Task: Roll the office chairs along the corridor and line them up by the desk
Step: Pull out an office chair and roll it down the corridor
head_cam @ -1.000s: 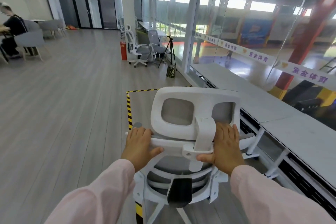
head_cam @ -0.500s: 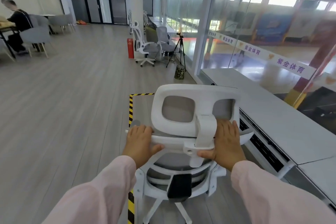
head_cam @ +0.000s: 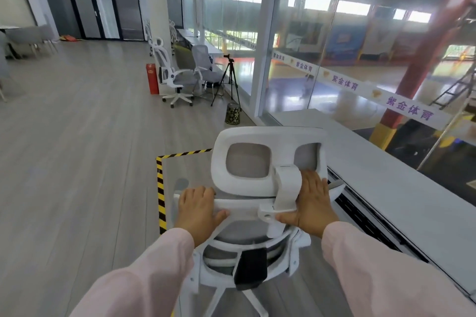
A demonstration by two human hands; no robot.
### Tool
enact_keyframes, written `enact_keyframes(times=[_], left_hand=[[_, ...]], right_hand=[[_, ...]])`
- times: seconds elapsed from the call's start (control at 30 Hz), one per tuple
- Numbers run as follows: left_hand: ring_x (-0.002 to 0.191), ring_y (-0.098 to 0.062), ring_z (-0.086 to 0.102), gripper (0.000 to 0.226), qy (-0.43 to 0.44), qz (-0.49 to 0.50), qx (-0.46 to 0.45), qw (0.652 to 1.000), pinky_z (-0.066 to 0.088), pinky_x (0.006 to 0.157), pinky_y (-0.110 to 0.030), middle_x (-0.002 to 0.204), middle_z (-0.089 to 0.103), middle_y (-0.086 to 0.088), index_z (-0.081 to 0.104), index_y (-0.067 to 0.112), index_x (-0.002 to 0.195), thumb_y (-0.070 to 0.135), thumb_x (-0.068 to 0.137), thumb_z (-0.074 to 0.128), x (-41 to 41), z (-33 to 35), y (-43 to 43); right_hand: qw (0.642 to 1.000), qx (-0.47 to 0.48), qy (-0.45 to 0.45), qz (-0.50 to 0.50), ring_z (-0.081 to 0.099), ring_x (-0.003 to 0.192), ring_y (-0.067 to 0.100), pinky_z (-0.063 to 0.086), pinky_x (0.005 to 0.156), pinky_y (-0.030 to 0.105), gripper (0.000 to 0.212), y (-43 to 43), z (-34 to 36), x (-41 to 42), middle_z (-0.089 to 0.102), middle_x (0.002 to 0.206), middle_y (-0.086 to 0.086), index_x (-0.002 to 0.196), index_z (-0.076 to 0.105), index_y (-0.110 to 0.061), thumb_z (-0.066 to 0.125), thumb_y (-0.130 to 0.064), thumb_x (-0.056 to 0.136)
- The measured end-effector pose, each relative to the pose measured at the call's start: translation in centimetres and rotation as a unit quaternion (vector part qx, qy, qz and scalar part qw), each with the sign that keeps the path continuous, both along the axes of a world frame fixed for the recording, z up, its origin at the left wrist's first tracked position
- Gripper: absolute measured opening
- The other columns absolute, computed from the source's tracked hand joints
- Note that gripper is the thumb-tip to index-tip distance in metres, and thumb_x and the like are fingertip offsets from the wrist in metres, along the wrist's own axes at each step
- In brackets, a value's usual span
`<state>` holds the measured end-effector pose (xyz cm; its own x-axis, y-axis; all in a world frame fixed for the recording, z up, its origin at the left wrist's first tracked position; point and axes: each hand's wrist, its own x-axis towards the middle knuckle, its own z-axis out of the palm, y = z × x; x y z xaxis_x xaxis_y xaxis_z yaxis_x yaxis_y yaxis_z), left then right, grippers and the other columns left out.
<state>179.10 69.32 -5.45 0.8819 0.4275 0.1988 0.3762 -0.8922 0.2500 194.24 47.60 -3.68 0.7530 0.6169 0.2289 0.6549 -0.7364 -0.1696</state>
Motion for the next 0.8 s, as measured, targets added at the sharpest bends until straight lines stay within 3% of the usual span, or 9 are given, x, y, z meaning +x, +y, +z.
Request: enact_keyframes(times=[0.4, 0.5, 0.63, 0.8], left_hand=[[0.105, -0.017, 0.038, 0.046, -0.002, 0.009, 0.0, 1.0, 0.027, 0.098, -0.03, 0.108, 0.043, 0.005, 0.045, 0.023, 0.111, 0.059, 0.084, 0.049, 16.1, -0.1, 12.0], [0.1, -0.015, 0.036, 0.067, 0.027, 0.022, -0.004, 0.999, 0.027, 0.089, -0.026, 0.105, 0.042, 0.007, 0.045, 0.024, 0.109, 0.076, 0.067, 0.034, 20.5, 0.5, 14.4], [0.098, -0.014, 0.034, 0.084, 0.028, 0.051, -0.031, 0.998, 0.023, 0.085, -0.026, 0.105, 0.04, 0.008, 0.046, 0.024, 0.109, 0.078, 0.052, 0.015, 26.3, 1.1, 16.9], [0.108, -0.017, 0.037, 0.053, 0.045, 0.072, -0.03, 0.996, 0.028, 0.095, -0.029, 0.117, 0.046, 0.004, 0.045, 0.024, 0.115, 0.064, 0.081, 0.046, 32.5, 1.2, 19.6]], right_hand=[[1.0, 0.019, 0.014, 0.011, -0.011, 0.142, 0.017, -0.011, 0.116, 0.047, 0.13, 12.3, -1.0, 16.5, 0.005, 0.151, 0.0, 0.147, -0.004, -0.017, 0.034, -0.081, 0.04], [0.999, 0.034, 0.017, 0.029, -0.011, 0.141, 0.014, -0.013, 0.116, 0.046, 0.129, 14.8, -0.9, 21.2, 0.006, 0.15, -0.003, 0.147, -0.001, -0.02, 0.034, -0.083, 0.041], [0.998, 0.04, 0.022, 0.049, -0.009, 0.144, 0.016, -0.012, 0.117, 0.046, 0.127, 17.5, -0.6, 27.3, 0.006, 0.152, -0.005, 0.148, 0.0, -0.024, 0.034, -0.086, 0.042], [0.997, 0.039, 0.01, 0.062, 0.0, 0.144, 0.017, -0.009, 0.118, 0.046, 0.128, 20.8, -0.7, 34.7, 0.013, 0.152, -0.003, 0.148, 0.006, -0.022, 0.035, -0.087, 0.041]])
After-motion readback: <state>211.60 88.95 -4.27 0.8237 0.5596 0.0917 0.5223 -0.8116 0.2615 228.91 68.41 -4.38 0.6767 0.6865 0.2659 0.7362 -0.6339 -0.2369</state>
